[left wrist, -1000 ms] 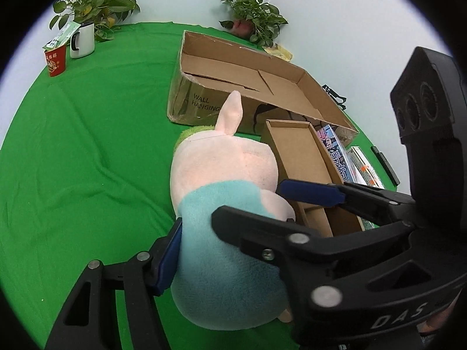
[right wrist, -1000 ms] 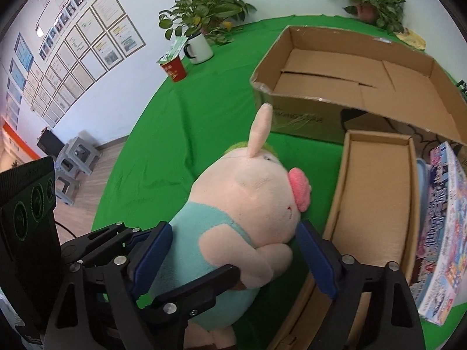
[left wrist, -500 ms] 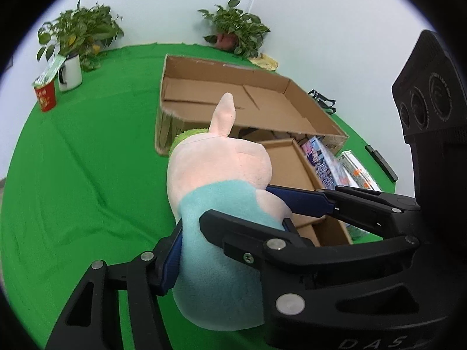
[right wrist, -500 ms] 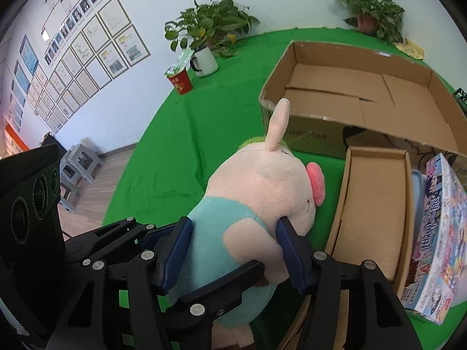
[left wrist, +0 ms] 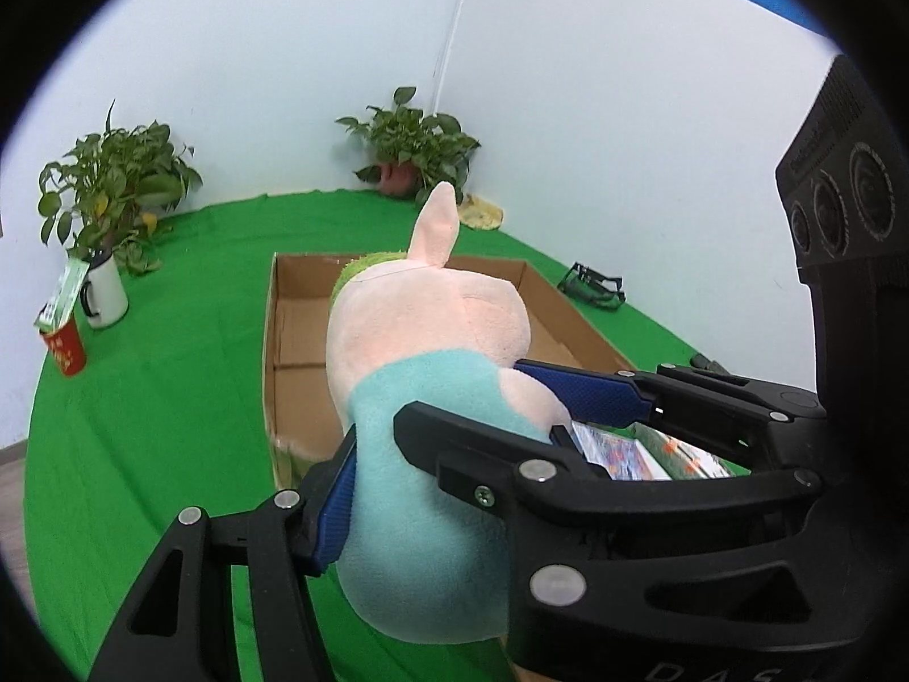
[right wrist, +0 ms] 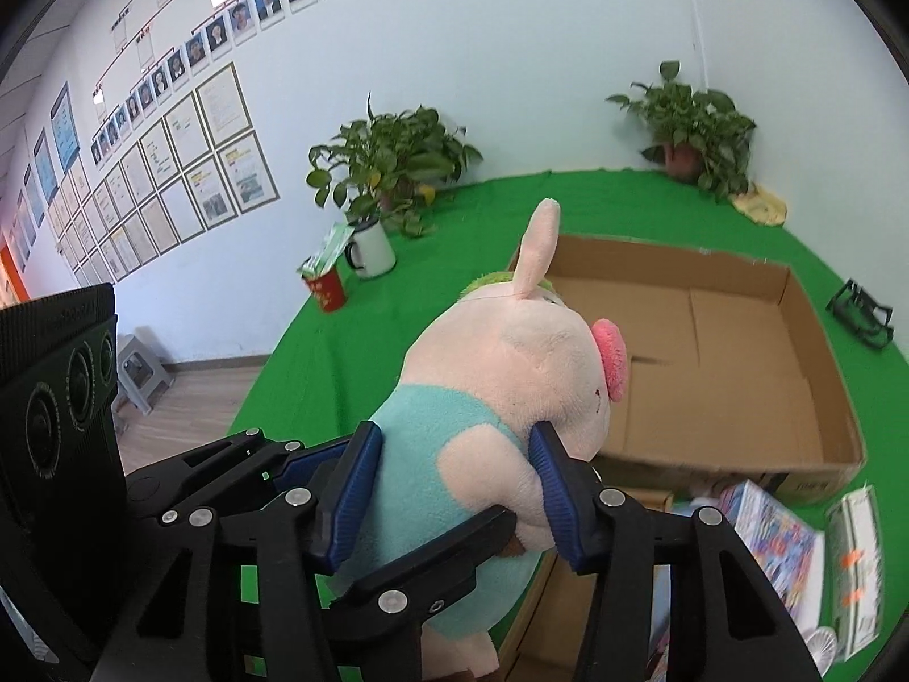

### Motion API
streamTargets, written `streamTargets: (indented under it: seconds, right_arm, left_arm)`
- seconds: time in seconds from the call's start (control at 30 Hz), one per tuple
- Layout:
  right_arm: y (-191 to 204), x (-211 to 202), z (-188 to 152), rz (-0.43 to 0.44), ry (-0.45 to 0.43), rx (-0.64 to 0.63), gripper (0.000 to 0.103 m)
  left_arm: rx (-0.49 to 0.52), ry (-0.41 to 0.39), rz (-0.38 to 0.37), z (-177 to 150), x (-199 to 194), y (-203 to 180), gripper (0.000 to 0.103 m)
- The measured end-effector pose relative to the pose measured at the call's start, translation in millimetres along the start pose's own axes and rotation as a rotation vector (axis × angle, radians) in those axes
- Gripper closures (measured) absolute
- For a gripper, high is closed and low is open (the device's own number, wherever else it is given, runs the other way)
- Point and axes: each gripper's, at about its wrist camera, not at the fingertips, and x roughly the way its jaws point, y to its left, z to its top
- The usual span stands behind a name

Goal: Organize objects
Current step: 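Grasp the plush pig with the right gripper and lift it, then carry the pig into the open cardboard box and lower it inside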

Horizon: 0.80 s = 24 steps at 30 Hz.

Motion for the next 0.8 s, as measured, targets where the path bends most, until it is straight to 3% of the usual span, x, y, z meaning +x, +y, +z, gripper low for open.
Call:
streamTargets:
  seconds: [0.3,0.8]
  right_arm:
    - [-22,12,59,-0.019,0.002,-0.021,0.052]
    - [-41,145,120,0.023,0.142,-0.063,0.053]
  left_arm:
    - [-0.026,0.002,-0.004,29,26,17,0.042]
    - [-0.145,0.084,0.046,51,91,67,0.042]
